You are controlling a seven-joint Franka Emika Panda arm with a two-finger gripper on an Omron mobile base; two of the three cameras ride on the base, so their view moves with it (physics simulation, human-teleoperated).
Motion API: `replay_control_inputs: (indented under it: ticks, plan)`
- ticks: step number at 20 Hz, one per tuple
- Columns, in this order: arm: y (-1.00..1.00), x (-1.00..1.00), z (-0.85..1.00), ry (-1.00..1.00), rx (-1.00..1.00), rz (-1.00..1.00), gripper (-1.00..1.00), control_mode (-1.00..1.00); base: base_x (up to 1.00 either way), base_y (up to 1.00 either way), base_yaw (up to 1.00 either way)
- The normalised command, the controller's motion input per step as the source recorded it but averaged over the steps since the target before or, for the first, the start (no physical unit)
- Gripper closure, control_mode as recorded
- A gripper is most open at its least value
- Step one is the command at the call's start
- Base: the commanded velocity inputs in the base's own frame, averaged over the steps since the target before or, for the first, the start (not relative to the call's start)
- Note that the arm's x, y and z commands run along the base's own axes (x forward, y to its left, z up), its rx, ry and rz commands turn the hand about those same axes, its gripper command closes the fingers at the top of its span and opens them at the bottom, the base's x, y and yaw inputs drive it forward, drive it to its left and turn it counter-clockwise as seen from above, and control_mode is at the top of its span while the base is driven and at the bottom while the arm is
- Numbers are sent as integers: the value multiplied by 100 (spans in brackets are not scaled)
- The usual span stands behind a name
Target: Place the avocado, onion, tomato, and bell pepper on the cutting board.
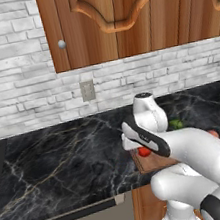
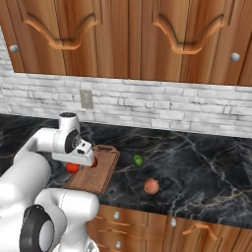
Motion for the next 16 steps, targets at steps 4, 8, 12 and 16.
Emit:
replay_control_inputs:
  ticks: [4, 8, 12, 16]
  plan:
    - [-22, 0, -6, 2, 0, 0, 100, -100, 0, 0, 0]
    - [-34, 0, -8, 2, 0, -1, 100, -100, 0, 0, 0]
    - [-15, 7, -15, 6, 0, 0, 100, -100, 0, 0, 0]
    - [0, 16, -23, 7, 0, 0, 100, -100, 0, 0, 0]
